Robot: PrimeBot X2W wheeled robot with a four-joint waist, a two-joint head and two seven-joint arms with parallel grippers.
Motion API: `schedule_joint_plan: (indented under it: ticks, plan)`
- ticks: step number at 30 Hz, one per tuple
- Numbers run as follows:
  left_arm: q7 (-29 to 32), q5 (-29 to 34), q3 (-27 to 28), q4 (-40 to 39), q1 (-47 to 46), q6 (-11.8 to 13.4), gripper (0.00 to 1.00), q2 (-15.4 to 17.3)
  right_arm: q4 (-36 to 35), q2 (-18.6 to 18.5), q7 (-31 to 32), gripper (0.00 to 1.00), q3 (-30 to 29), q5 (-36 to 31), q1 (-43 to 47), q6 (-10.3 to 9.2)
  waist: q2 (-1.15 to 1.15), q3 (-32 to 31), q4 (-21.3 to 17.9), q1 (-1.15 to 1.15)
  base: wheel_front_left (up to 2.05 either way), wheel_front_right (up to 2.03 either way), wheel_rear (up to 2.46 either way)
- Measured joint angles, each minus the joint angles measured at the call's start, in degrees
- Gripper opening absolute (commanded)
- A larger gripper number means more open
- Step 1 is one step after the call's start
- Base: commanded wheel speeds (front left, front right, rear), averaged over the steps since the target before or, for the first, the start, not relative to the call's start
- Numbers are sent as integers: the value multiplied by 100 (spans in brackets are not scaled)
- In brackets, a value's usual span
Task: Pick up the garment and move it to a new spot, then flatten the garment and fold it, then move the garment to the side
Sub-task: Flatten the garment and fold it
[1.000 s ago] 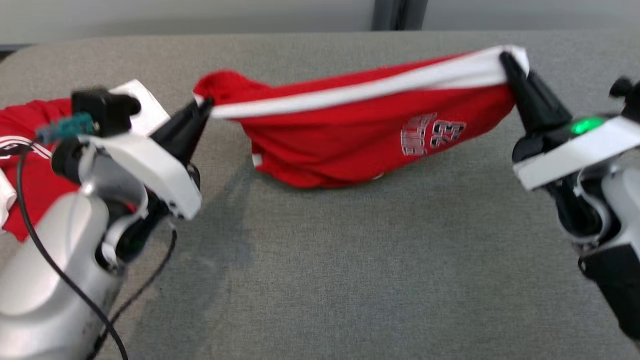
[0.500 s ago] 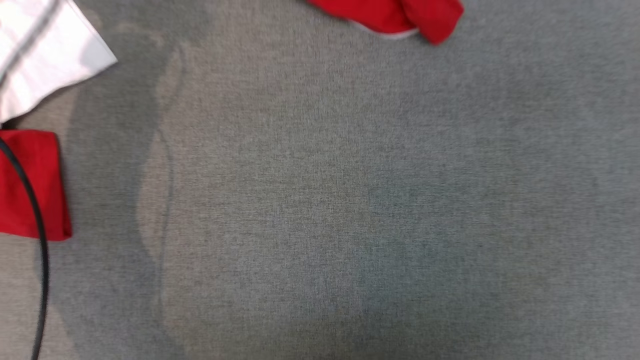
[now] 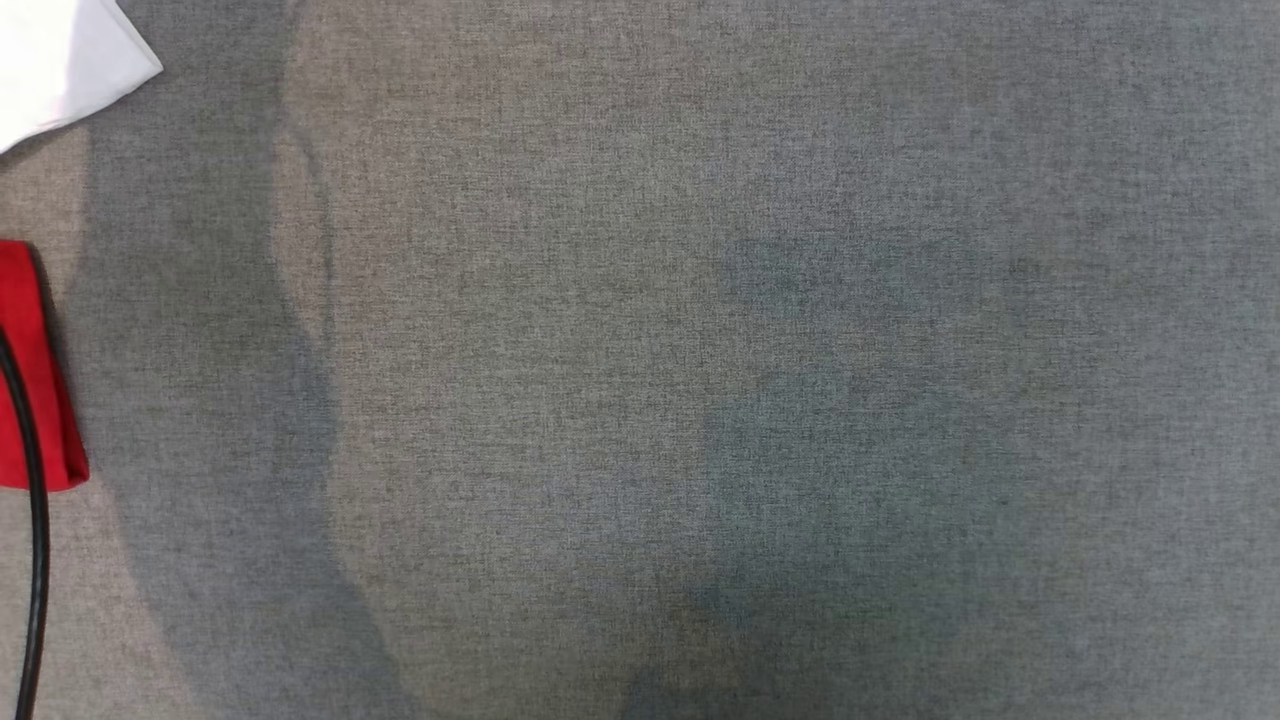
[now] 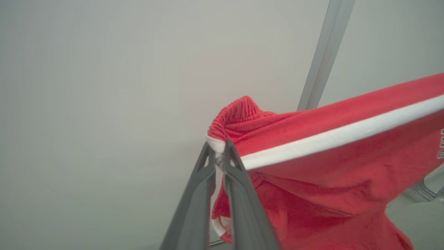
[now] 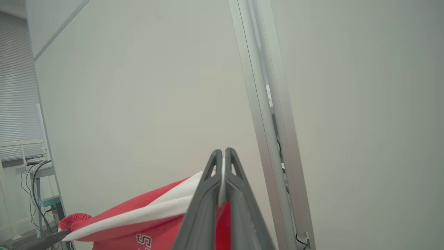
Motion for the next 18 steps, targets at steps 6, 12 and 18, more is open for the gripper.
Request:
schedule_joint_plan:
  ticks: [6, 12, 18]
  plan:
    - [-71, -112, -165, 403, -235, -27, 0, -137, -99, 92, -9, 0, -348, -199, -7, 0, 0, -34, 2, 0, 0, 0, 0]
    - [409, -377, -610, 587, -162, -14, 0, -130, 94, 100, -37, 0, -16, -222, 389, -8, 0, -60, -5, 0, 0, 0, 0]
    - [767, -731, -1174, 468, 417, -8, 0, 38, 336, 30, -40, 0, 628, 182, 955, -14, 0, -192, -20, 0, 0, 0, 0]
